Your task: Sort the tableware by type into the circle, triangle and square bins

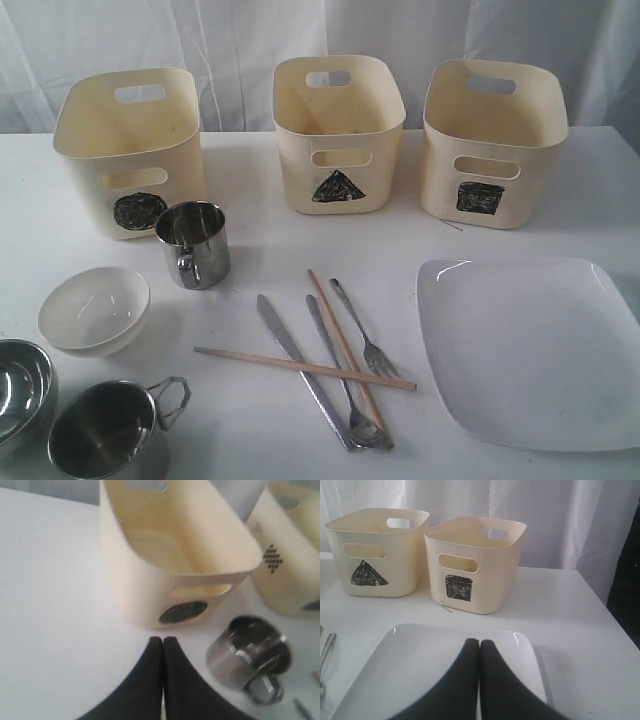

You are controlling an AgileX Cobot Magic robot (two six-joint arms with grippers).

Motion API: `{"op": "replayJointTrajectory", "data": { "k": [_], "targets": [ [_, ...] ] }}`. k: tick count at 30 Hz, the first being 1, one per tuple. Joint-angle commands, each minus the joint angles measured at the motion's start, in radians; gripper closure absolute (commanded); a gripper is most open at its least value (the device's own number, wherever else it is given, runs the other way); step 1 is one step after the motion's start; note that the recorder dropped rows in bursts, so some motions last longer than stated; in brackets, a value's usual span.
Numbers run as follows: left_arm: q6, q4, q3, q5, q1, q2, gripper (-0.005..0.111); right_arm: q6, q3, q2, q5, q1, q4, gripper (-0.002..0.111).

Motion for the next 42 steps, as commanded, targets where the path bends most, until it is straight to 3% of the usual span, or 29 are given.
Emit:
{"op": "replayJointTrajectory", "data": {
  "k": [1, 3, 5, 11, 15, 18, 21, 30, 42],
  "targets": [
    [-0.605, 0.759, -0.081, 0.296, 0.174, 0.058, 0.107, -0.001, 0.007, -0.006, -0.002, -0.008, 0.001, 0.108],
    [-0.821, 0.96, -0.098, 0.416, 0.207, 0.088, 0.107, -0.001, 0.007, -0.006, -0.002, -0.008, 0.001, 0.108],
    [-0.825, 1.064, -0.1, 0.54, 0.207, 0.093, 0.107, -0.001, 0.007, -0.006, -0.002, -0.008, 0.001, 0.108],
    [-0.82, 1.072, -0.1, 0.588, 0.207, 0.087, 0.106, -0.001, 0.007, -0.006, -0.002, -0.008, 0.001, 0.108],
    [-0.773, 1.078, -0.1, 0.583, 0.207, 0.087, 0.087, -0.001, 0.007, -0.006, -0.002, -0.008, 0.001, 0.108],
    [-0.719, 1.041, -0.098, 0.559, 0.207, 0.091, 0.065, -0.001, 0.007, -0.006, -0.002, -0.008, 0.001, 0.108],
    [-0.673, 0.99, -0.065, 0.472, 0.207, 0.108, 0.051, -0.001, 0.007, -0.006, -0.002, -0.008, 0.001, 0.108],
    [-0.447, 0.851, 0.039, 0.353, 0.207, 0.22, 0.051, -0.001, 0.007, -0.006, -0.002, -0.008, 0.001, 0.108],
    [-0.402, 0.795, 0.043, 0.283, 0.207, 0.364, 0.051, -0.001, 0.007, -0.006, -0.002, -0.008, 0.001, 0.108]
  ]
}}
